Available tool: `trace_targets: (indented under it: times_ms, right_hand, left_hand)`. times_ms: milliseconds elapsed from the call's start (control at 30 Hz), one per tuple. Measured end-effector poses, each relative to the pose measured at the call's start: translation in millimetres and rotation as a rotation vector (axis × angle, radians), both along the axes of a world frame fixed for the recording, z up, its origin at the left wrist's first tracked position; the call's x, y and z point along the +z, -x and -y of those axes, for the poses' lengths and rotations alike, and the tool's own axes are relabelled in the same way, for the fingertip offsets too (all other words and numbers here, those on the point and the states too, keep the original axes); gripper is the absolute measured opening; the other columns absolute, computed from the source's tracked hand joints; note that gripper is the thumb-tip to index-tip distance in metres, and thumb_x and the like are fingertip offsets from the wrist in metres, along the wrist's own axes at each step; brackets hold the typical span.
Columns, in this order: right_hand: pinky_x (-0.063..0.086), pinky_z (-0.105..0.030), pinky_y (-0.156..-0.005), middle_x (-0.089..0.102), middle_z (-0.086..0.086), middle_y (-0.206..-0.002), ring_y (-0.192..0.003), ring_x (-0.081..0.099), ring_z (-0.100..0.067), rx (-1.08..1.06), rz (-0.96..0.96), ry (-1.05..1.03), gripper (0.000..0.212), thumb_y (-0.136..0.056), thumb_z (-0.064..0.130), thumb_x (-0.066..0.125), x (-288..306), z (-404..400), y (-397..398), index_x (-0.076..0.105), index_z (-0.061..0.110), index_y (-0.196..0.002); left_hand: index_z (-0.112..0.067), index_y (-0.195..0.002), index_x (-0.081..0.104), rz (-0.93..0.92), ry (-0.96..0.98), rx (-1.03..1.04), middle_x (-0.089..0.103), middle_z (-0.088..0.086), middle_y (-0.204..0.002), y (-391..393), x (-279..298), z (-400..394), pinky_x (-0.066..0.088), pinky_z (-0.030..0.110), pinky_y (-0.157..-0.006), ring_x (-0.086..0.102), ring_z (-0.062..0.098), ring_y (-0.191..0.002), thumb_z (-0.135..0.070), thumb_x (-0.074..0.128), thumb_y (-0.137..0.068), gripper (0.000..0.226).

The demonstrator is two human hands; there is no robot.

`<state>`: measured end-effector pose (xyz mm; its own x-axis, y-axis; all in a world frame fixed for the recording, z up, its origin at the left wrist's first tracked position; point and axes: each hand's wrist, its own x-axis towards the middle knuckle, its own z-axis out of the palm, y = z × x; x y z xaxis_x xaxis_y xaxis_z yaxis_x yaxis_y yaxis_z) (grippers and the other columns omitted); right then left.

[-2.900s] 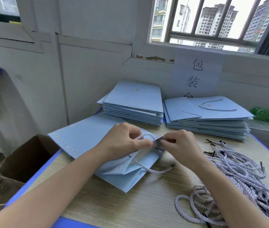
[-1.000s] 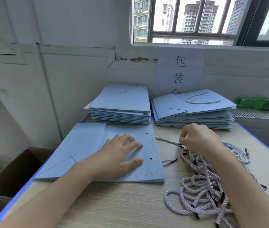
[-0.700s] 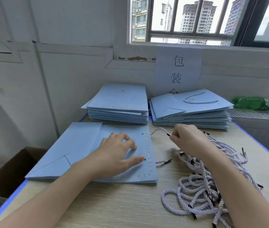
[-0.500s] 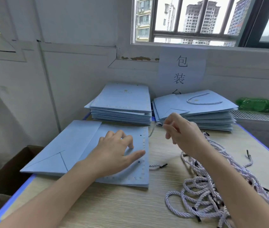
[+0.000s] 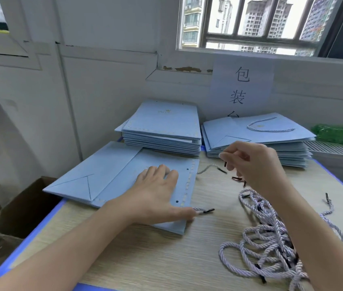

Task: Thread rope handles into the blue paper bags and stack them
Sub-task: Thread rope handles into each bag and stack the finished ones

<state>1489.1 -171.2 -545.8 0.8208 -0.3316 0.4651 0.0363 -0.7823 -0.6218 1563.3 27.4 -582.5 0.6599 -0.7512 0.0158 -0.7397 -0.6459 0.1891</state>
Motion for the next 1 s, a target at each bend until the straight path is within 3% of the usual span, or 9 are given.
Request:
trace_targets:
  times_ms: [133,233,367,433,533,700,767,900,1000]
  right_hand:
    - [0.041,-0.009,-0.051,0.062,0.009,-0.057,-0.049,0.053,0.001,0.185,0.009,-0.199,0.010,-0.082,0.019,0.069,1,-10,-1,0.068,0.026,-0.074]
    - [0.047,-0.014,-0.061,0.068,0.005,-0.064,-0.058,0.062,-0.005,0.350,-0.101,-0.275,0.021,-0.084,0.003,0.064,-2,-17,0,0.070,0.023,-0.085]
    - [0.046,-0.021,-0.057,0.067,0.009,-0.067,-0.056,0.057,-0.005,0.491,-0.271,-0.160,0.026,-0.087,0.003,0.062,-14,-35,-4,0.070,0.027,-0.080]
    - [0.044,-0.022,-0.063,0.065,0.011,-0.073,-0.061,0.054,-0.006,0.517,-0.311,-0.055,0.026,-0.086,0.010,0.064,-20,-43,-7,0.068,0.034,-0.076]
    - [0.045,-0.018,-0.069,0.067,0.005,-0.079,-0.068,0.056,-0.002,0.540,-0.330,-0.027,0.020,-0.086,0.011,0.066,-23,-51,-8,0.069,0.029,-0.079]
    - [0.043,-0.016,-0.062,0.062,0.018,-0.061,-0.059,0.054,0.002,0.460,-0.282,-0.024,0.024,-0.085,0.007,0.063,-28,-54,-10,0.067,0.030,-0.076]
    - [0.039,-0.010,-0.059,0.059,0.025,-0.056,-0.059,0.054,0.005,0.436,-0.269,0.000,0.025,-0.085,0.006,0.062,-31,-56,-11,0.067,0.029,-0.077]
    - [0.040,-0.009,-0.060,0.057,0.031,-0.057,-0.060,0.052,0.002,0.422,-0.256,0.013,0.012,-0.083,0.008,0.066,-31,-59,-11,0.069,0.020,-0.082]
    - [0.038,-0.010,-0.060,0.057,0.028,-0.059,-0.061,0.049,0.000,0.439,-0.252,0.071,0.015,-0.083,0.008,0.066,-30,-60,-11,0.068,0.022,-0.078]
  left_hand:
    - [-0.022,-0.110,0.035,-0.013,0.004,-0.013,0.032,-0.003,-0.117,-1,0,-2,0.025,0.030,-0.097,0.028,0.016,-0.110,-0.074,0.048,-0.078,0.062]
    - [-0.023,-0.109,0.032,-0.027,-0.022,-0.020,0.030,-0.003,-0.117,-1,0,-2,0.025,0.031,-0.101,0.026,0.016,-0.110,-0.078,0.046,-0.074,0.067]
    - [-0.024,-0.100,0.031,-0.041,-0.012,-0.028,0.028,-0.004,-0.108,-1,-1,-1,0.027,0.031,-0.099,0.026,0.016,-0.104,-0.079,0.049,-0.072,0.064]
    - [-0.026,-0.091,0.031,-0.042,0.016,-0.038,0.029,-0.003,-0.106,0,-1,-1,0.028,0.032,-0.097,0.027,0.017,-0.103,-0.074,0.053,-0.075,0.055]
    - [-0.031,-0.077,0.026,-0.056,0.048,-0.052,0.032,-0.003,-0.103,0,-1,-1,0.029,0.032,-0.095,0.028,0.017,-0.102,-0.070,0.056,-0.076,0.049]
    - [-0.024,-0.088,0.033,-0.072,0.083,-0.064,0.033,-0.004,-0.104,-2,-1,-2,0.031,0.030,-0.092,0.030,0.016,-0.103,-0.067,0.058,-0.077,0.051]
    - [-0.023,-0.091,0.034,-0.097,0.097,-0.062,0.034,-0.003,-0.106,-3,-1,-2,0.033,0.031,-0.093,0.032,0.017,-0.105,-0.065,0.060,-0.077,0.051]
    - [-0.027,-0.086,0.036,-0.148,0.152,-0.058,0.036,-0.006,-0.102,-4,0,-3,0.036,0.030,-0.091,0.034,0.015,-0.104,-0.060,0.066,-0.075,0.046]
    - [-0.027,-0.083,0.037,-0.179,0.167,-0.044,0.037,-0.008,-0.099,-4,1,-3,0.038,0.030,-0.090,0.035,0.013,-0.102,-0.059,0.068,-0.071,0.046]
